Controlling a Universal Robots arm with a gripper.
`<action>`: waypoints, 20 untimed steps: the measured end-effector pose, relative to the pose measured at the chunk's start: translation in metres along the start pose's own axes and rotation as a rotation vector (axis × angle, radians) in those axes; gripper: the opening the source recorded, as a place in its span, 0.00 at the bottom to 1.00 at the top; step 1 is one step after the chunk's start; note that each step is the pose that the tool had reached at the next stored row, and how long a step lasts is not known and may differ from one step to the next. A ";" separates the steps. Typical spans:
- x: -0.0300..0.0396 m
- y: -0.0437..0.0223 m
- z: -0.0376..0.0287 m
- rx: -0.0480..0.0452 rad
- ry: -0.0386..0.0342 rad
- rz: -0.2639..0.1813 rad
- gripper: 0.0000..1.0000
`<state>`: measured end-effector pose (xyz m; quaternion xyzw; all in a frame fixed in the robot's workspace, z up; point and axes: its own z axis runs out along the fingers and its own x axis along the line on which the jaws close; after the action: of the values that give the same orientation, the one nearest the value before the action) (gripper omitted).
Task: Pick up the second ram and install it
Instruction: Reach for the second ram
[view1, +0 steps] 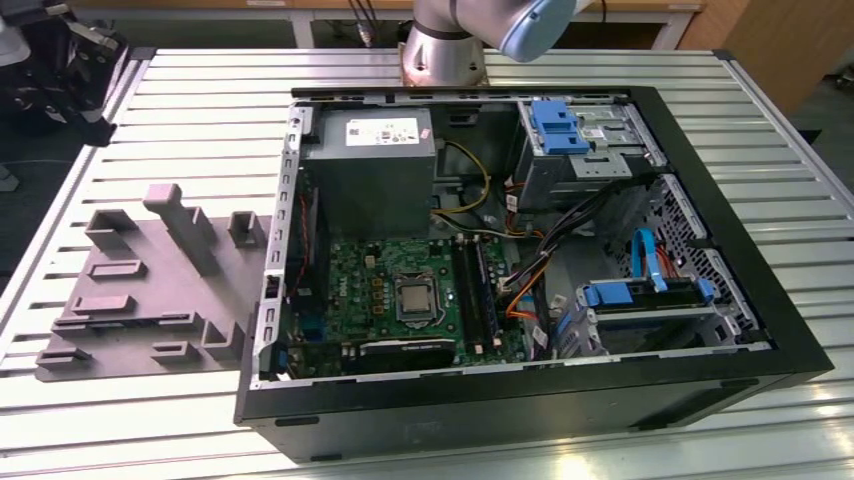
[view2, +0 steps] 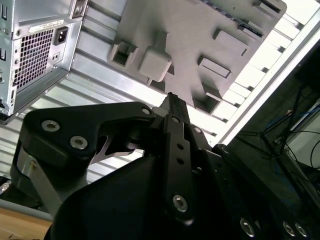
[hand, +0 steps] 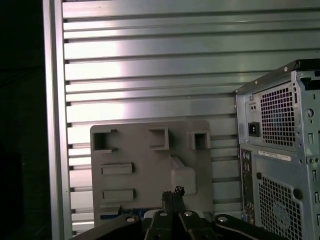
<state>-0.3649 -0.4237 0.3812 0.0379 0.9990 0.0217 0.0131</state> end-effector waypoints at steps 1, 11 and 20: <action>0.0009 -0.0005 0.0003 0.0000 0.0000 0.000 0.11; 0.0087 -0.0049 0.0021 0.0000 0.0000 0.000 0.11; 0.0139 -0.0071 0.0037 0.0000 0.0000 0.000 0.11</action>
<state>-0.3792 -0.4296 0.3769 0.0379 0.9990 0.0217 0.0130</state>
